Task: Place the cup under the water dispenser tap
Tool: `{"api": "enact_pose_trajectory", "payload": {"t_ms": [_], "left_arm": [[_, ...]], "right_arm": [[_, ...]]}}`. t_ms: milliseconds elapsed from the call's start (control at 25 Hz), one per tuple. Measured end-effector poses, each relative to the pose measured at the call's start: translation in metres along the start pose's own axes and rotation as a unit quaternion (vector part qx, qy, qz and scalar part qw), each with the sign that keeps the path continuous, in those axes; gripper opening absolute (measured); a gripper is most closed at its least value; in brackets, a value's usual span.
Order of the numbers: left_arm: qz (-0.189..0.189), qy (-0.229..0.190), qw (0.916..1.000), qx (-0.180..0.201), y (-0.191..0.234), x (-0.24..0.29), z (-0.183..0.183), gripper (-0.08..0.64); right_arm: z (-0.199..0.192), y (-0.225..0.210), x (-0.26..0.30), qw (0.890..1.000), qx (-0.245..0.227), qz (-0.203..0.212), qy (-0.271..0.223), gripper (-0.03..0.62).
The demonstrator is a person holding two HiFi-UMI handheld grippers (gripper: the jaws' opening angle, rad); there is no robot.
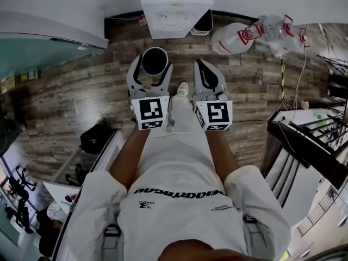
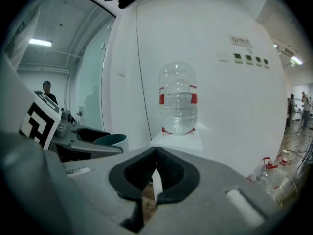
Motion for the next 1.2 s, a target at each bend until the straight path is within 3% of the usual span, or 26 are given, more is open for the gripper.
{"api": "enact_pose_trajectory", "payload": {"t_ms": [440, 1200], "left_arm": [[0.025, 0.013, 0.9996, -0.003, -0.012, 0.072, -0.065, 0.357], [0.054, 0.02, 0.9982, -0.016, -0.009, 0.178, -0.213, 0.36]], "right_arm": [[-0.08, -0.05, 0.045, 0.999, 0.04, -0.008, 0.028, 0.0], [-0.202, -0.099, 0.095, 0.997, 0.055, -0.006, 0.053, 0.0]]}}
Point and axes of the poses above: the fingertips, and each gripper's own axes: x forward along the fingers, y to its left, z out of its top, the point moved 10 cm from there along -x, backward along the fingers, and after that the axes turned 14 degrees about -y, right-handed, at the moved point
